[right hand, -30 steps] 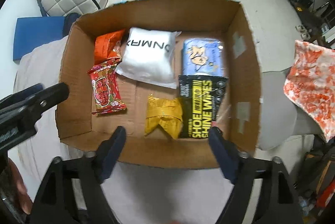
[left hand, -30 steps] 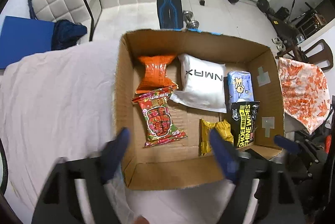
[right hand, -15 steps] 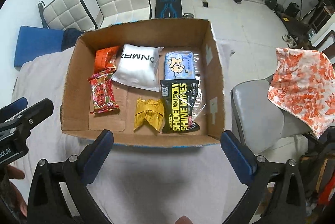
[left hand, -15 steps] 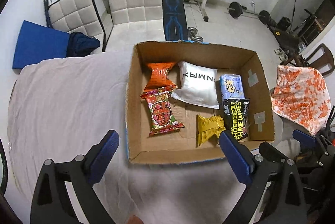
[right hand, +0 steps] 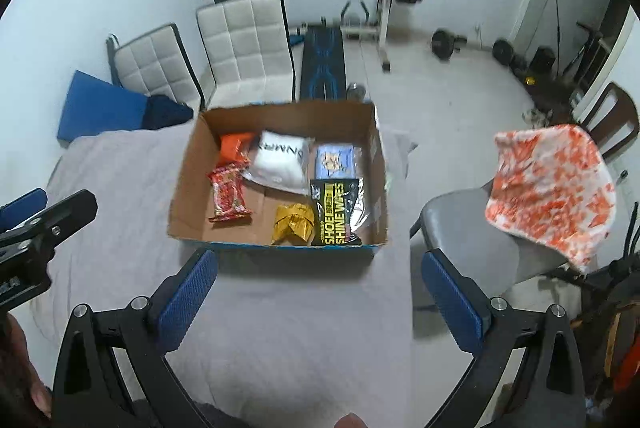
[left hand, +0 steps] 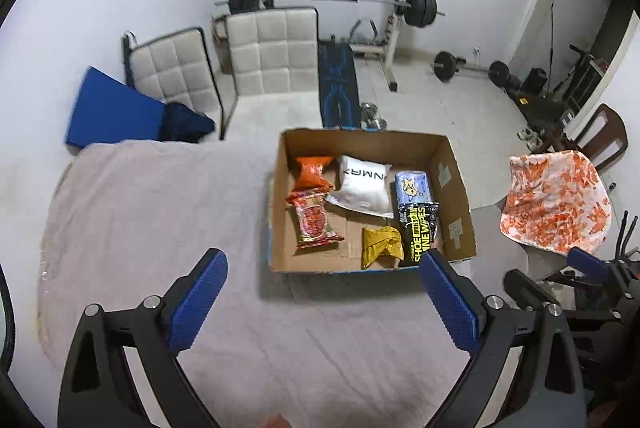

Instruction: Organize soft objects

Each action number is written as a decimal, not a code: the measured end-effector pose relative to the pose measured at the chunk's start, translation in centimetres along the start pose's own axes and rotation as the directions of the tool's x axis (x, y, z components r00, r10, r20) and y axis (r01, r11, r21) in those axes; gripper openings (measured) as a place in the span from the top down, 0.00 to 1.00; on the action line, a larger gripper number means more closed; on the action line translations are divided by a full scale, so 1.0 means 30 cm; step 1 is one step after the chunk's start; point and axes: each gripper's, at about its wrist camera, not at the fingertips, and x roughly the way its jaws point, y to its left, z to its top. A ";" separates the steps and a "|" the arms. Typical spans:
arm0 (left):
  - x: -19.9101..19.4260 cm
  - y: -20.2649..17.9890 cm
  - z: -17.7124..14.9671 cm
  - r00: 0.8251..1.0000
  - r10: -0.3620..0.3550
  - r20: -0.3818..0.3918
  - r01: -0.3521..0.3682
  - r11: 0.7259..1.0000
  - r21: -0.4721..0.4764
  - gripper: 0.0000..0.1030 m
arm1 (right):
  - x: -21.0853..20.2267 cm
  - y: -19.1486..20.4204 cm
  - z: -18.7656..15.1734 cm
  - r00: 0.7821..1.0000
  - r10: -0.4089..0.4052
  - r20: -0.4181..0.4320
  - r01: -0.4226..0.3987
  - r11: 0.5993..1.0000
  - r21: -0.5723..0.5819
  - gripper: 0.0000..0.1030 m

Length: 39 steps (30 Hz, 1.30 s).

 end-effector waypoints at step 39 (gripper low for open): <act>-0.375 0.001 -0.147 0.997 0.024 0.079 -0.024 1.000 -0.001 0.05 | -0.491 0.022 -0.128 0.990 -0.022 0.141 0.022 1.000 0.001 0.00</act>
